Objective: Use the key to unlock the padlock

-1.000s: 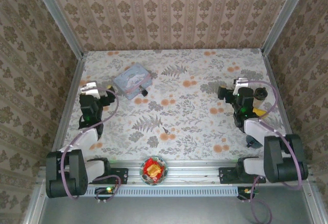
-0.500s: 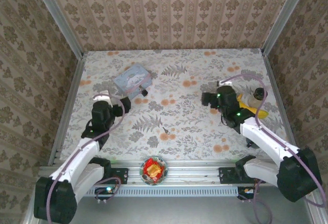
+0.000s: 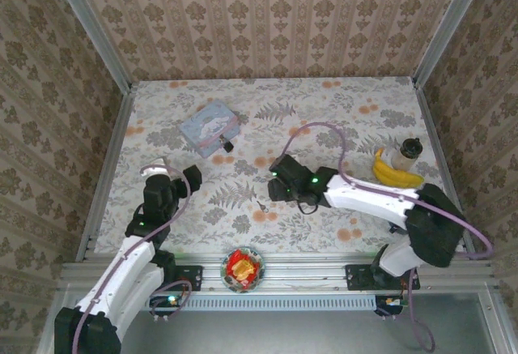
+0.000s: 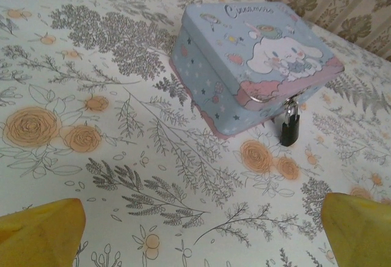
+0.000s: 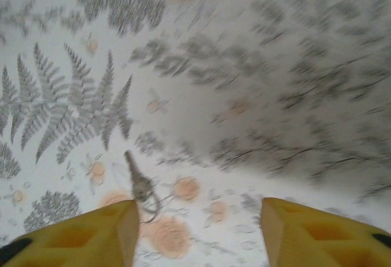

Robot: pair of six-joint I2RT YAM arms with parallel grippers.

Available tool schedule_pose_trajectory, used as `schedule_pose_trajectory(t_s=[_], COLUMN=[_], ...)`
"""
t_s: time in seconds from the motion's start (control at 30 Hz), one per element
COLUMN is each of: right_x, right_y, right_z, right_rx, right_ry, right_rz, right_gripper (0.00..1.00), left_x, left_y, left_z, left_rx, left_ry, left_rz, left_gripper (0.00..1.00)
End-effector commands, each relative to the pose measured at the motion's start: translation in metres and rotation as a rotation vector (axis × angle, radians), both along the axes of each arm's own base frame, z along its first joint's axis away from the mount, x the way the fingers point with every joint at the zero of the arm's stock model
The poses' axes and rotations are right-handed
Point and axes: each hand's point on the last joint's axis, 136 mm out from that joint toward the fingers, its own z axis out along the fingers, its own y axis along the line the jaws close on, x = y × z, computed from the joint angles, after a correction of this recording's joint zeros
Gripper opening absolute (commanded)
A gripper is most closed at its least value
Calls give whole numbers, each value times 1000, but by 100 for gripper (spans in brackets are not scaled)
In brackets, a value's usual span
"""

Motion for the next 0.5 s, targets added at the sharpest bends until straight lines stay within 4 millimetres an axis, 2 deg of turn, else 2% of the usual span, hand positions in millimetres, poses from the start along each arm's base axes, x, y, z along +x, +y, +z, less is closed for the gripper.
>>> schedule_pose_trajectory(t_s=[0.0,0.23,0.47], right_x=[-21,-25,-27], right_y=[29,47,53], right_z=[-14,-39,-55], right_rx=[40,5,-31], right_ry=[154,245,302], right_rz=[36,78,103], right_gripper=[49,38,35], left_x=[1,1,1], left_y=[0,0,3], left_z=[-7,-13,-12], left_rx=[-18,-25,-31], left_ry=[16,44,45], left_rz=[3,-4,4], left_gripper=[100,100,100])
